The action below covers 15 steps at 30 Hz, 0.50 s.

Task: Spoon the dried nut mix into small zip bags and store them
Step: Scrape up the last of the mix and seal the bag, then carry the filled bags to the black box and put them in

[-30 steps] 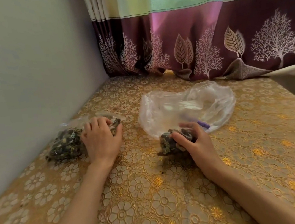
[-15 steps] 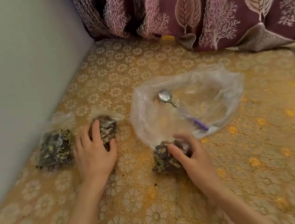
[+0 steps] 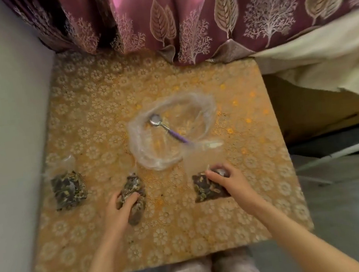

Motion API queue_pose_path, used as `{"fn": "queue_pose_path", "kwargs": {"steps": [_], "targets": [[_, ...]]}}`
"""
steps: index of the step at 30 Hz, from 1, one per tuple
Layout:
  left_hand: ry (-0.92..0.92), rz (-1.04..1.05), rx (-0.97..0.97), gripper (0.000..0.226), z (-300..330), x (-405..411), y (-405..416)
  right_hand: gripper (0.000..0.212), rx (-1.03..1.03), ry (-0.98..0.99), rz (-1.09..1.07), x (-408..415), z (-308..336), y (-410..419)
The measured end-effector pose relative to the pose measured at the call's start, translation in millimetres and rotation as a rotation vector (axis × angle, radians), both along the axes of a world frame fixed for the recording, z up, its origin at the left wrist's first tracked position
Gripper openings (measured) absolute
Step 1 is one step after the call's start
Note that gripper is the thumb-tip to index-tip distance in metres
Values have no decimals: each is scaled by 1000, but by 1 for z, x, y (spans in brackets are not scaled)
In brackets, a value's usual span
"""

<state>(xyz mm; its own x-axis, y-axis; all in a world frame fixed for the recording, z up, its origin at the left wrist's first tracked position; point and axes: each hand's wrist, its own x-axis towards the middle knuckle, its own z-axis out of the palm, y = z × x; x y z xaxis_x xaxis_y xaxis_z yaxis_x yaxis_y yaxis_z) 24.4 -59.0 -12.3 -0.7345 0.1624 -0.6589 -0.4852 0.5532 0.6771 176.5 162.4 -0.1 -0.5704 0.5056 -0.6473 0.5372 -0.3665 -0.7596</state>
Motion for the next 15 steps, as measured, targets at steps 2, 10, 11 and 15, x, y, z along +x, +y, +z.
{"fn": "queue_pose_path", "kwargs": {"steps": [2,10,11,15], "targets": [[-115,-62,80,35,16,13,0,13,-36,-21,-107,27,18,0],[-490,-448,227,54,41,26,36,7,49,-79,-589,127,36,-43],[-503,-505,226,53,44,27,42,10,44,-77,-654,136,39,-49],[-480,-692,194,47,52,37,67,39,-14,-66,-872,173,42,-71]]}}
